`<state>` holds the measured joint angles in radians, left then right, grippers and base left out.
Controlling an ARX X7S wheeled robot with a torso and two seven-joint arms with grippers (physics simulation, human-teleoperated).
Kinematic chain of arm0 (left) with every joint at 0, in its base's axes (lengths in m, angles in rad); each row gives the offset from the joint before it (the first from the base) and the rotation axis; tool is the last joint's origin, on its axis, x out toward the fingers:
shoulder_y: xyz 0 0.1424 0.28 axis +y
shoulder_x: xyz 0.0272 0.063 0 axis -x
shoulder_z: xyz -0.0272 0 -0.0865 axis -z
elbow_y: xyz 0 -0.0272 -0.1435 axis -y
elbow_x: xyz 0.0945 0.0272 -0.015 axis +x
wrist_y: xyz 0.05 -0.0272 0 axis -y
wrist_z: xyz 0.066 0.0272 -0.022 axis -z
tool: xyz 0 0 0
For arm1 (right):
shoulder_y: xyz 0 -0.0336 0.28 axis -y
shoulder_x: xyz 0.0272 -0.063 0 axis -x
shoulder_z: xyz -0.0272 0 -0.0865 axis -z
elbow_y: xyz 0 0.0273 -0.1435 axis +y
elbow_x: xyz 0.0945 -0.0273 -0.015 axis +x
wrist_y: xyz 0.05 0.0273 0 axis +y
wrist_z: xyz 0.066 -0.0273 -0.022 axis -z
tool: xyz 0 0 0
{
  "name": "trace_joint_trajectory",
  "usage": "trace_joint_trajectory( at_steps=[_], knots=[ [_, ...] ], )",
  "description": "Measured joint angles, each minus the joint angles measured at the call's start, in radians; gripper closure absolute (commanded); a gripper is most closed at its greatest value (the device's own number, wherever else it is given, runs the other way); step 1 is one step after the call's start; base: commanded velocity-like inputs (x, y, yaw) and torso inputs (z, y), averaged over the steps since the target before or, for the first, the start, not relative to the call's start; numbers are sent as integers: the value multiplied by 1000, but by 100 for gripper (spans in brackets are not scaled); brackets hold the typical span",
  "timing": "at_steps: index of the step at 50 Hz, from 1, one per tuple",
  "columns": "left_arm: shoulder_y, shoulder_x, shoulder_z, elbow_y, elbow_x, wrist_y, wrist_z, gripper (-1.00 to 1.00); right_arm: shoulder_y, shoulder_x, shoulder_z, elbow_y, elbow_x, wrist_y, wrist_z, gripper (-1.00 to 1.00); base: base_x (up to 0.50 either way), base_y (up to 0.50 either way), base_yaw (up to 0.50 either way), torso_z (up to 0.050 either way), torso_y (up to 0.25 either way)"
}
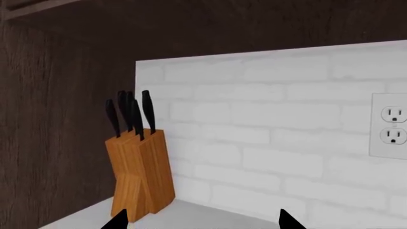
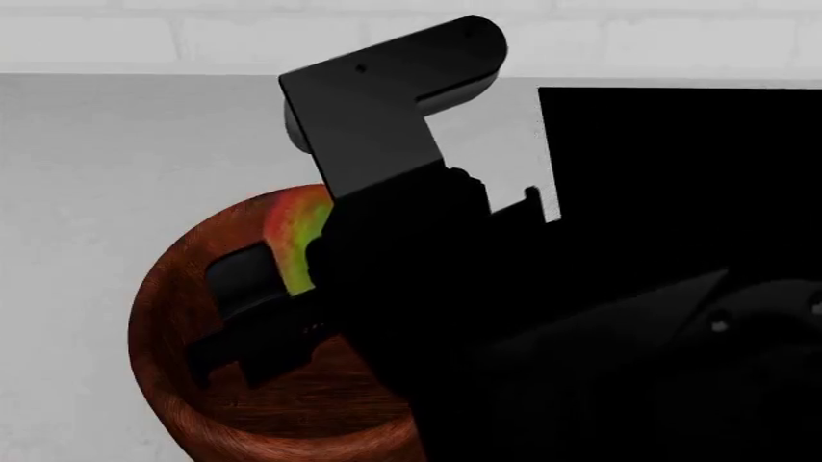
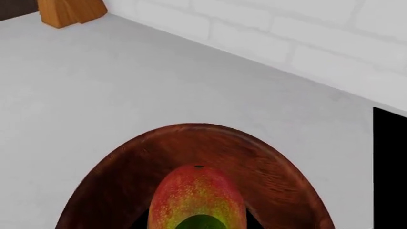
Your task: Pick the mango from the pan and place it in the bowl.
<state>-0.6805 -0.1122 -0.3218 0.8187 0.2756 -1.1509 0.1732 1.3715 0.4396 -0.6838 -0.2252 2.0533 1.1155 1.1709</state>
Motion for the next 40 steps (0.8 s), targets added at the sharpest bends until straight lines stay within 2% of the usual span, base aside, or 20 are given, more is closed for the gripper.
trace_joint_trajectory(
  at_steps=[24, 25, 40],
  knots=[
    [7, -4, -9, -2, -22, 2, -20, -100, -8, 9, -17, -19, 9, -10, -1, 100, 0, 0, 0, 0, 0],
    [7, -4, -10, -3, -23, 3, -21, -100, -9, 10, -18, -19, 8, -10, -2, -100, 0, 0, 0, 0, 0],
    [20, -6, -19, -1, -38, 7, -30, -100, -5, 15, -15, -18, 4, -14, -13, -100, 0, 0, 0, 0, 0]
  ],
)
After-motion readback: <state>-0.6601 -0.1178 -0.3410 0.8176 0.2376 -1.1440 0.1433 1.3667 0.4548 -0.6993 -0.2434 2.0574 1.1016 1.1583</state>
